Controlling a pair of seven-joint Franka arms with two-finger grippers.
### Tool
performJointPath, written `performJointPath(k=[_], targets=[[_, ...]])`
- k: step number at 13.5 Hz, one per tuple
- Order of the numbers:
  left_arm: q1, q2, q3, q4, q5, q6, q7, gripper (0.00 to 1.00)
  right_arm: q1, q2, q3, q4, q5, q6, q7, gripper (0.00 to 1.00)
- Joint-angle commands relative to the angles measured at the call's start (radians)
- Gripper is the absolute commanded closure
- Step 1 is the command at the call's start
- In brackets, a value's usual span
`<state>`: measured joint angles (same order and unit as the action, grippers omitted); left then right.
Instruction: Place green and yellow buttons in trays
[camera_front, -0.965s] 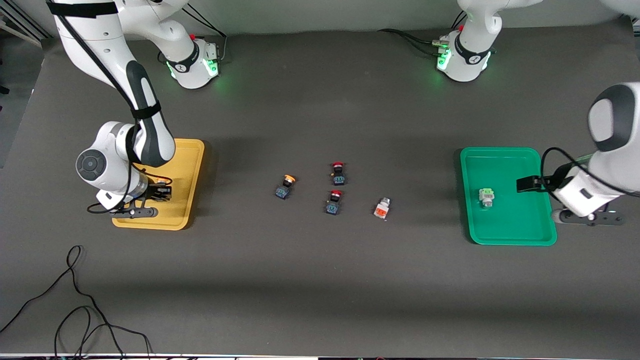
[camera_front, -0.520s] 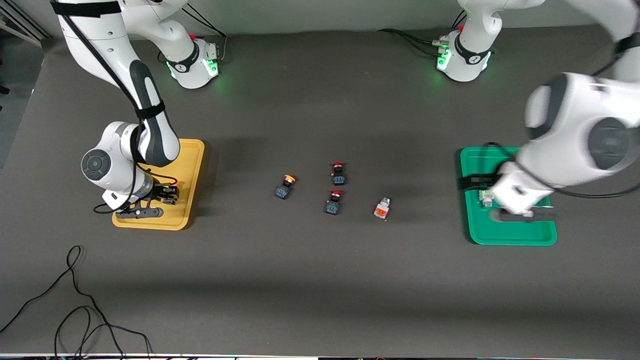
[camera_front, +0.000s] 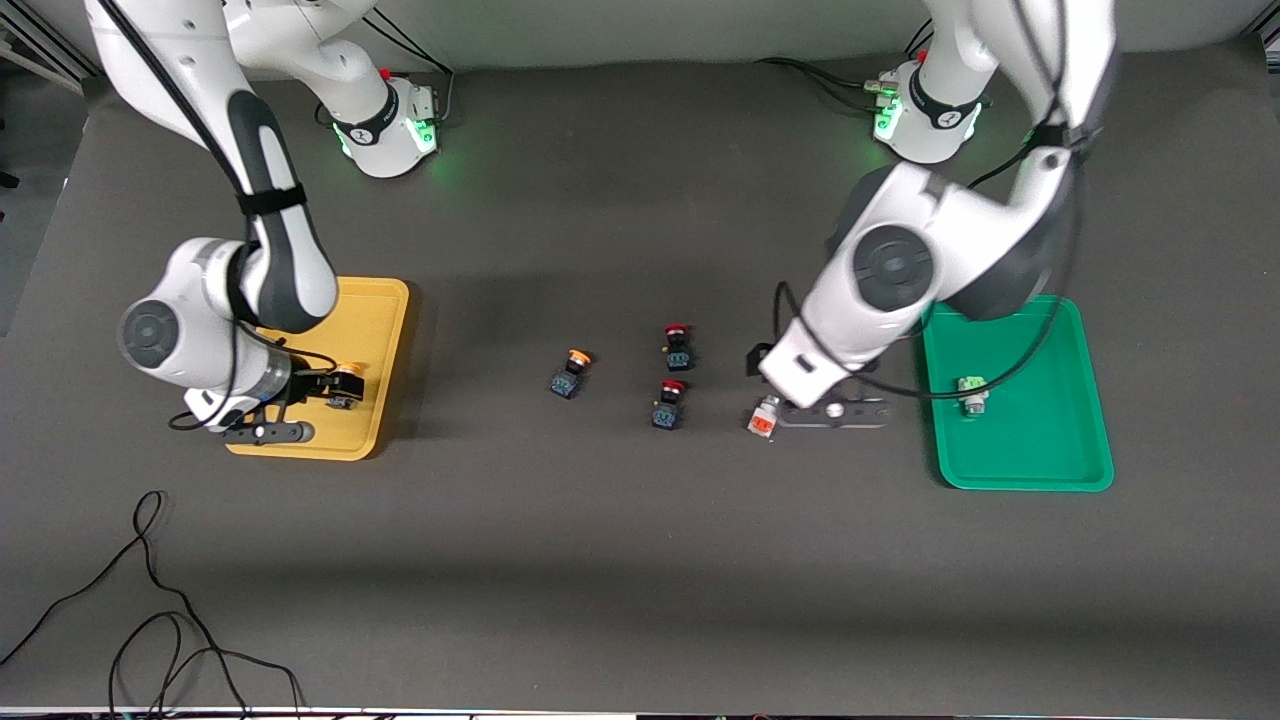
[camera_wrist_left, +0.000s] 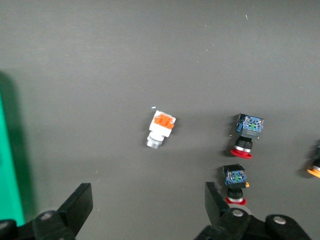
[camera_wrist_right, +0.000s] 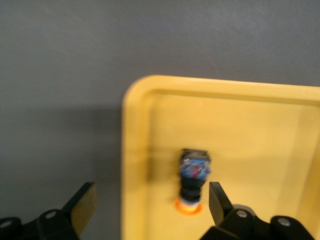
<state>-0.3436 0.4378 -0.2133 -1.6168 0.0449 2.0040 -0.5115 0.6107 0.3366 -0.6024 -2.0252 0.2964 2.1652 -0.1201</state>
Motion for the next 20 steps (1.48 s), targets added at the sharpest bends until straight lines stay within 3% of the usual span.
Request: performJointPath(k=[1,5,8,11,14,15,17,20], targets=[[-0.035,0.051,0.015,-0.050,0.041,0.100,0.011,0.00,0.069,0.002,-0.005,0.138,0.018,-0.134,0.164,0.00],[-0.054,0.155,0.015,-0.109,0.110,0.246,0.019,0.00,0.222,0.067,-0.004,0.239,0.021,-0.162,0.463,0.01],[-0.054,0.214,0.015,-0.138,0.135,0.335,0.018,0.00,0.296,0.191,0.026,0.344,0.076,-0.157,0.643,0.01],[-0.043,0.222,0.022,-0.134,0.144,0.352,0.018,0.03,0.322,0.312,0.061,0.425,0.145,-0.122,0.703,0.01],[-0.043,0.229,0.034,-0.129,0.145,0.383,0.018,0.08,0.342,0.387,0.107,0.421,0.205,-0.009,0.755,0.01],[-0.043,0.234,0.035,-0.129,0.145,0.384,0.018,0.15,0.353,0.409,0.107,0.419,0.205,0.008,0.758,0.01],[-0.043,0.236,0.037,-0.129,0.145,0.384,0.014,0.42,0.382,0.438,0.107,0.410,0.204,0.016,0.754,0.01],[-0.041,0.233,0.037,-0.127,0.144,0.384,0.001,0.64,0.405,0.429,0.107,0.350,0.204,0.016,0.744,0.02]])
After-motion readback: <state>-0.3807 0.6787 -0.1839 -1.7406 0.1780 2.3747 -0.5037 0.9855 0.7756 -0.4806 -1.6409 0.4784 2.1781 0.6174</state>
